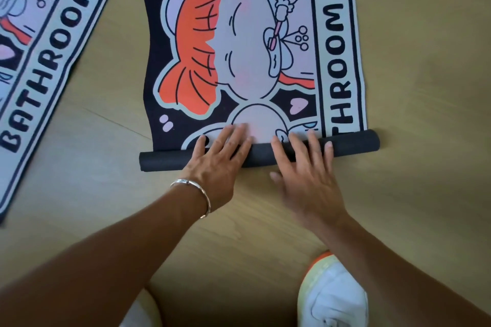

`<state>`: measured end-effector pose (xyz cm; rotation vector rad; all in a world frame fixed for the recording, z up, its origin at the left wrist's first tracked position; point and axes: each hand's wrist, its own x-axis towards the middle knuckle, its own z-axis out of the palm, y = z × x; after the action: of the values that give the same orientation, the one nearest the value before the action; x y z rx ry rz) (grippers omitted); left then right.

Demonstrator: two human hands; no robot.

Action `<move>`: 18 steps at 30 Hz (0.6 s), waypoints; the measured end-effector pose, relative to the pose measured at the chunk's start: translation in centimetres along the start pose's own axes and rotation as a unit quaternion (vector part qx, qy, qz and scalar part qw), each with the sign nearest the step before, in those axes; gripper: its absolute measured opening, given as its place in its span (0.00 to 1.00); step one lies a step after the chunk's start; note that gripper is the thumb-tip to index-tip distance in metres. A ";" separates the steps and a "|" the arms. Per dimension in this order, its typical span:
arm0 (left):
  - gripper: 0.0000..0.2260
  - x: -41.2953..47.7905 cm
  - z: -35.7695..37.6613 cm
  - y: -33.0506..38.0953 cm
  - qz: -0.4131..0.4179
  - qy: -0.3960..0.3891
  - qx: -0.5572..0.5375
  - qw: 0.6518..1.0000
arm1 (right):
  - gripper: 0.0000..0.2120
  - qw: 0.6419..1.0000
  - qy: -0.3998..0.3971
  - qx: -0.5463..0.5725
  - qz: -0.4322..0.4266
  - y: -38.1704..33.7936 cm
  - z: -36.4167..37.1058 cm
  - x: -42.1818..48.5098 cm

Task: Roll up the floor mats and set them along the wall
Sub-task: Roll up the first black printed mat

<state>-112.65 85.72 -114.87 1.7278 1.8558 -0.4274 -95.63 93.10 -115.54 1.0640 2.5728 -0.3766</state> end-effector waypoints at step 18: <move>0.18 0.6 -1.2 -2.5 -0.015 0.159 -0.072 0.985 | 0.21 0.997 0.016 0.059 -0.046 0.8 -2.6 3.2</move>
<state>-115.37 86.59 -114.67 1.7486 2.0773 -0.0246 -97.75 96.60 -114.51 0.9998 2.6633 -0.5457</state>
